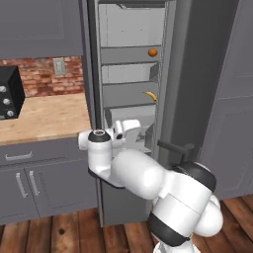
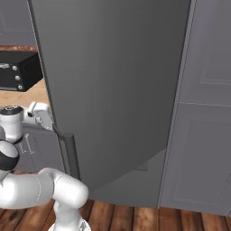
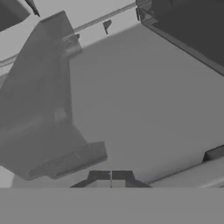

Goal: Retrieve the tangerine and banana from the fridge and place them into the bowl on the dining table.

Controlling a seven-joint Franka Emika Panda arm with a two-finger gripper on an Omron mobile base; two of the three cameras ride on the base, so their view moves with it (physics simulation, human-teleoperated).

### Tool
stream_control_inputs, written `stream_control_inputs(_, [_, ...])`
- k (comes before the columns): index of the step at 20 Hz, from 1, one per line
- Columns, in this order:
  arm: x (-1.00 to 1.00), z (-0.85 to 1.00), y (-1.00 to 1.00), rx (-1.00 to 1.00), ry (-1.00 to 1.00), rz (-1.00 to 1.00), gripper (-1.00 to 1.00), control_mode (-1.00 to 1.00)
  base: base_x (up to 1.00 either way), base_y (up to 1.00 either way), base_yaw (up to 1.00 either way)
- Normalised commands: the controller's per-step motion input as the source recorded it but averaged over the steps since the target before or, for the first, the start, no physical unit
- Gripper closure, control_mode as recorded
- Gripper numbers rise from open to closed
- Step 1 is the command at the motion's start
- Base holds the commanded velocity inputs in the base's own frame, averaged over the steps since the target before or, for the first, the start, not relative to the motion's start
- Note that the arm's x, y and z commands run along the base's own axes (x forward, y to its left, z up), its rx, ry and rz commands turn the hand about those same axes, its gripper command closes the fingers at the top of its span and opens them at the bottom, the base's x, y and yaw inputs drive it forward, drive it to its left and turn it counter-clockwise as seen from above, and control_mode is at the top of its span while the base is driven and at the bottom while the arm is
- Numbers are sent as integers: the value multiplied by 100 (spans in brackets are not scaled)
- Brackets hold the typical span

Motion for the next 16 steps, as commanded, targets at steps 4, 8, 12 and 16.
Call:
stream_control_inputs(4, [17, -22, -15, -10, 0, -13, 100, -100, 0, 0, 0])
stream_control_inputs(8, [15, -19, -17, -9, 0, -13, 100, -100, 0, 0, 0])
stream_control_inputs(12, [6, -8, -29, -7, 0, -14, 100, -100, 0, 0, 0])
stream_control_inputs(16, [-2, 0, -60, -5, 0, -14, 100, -100, 0, 0, 0])
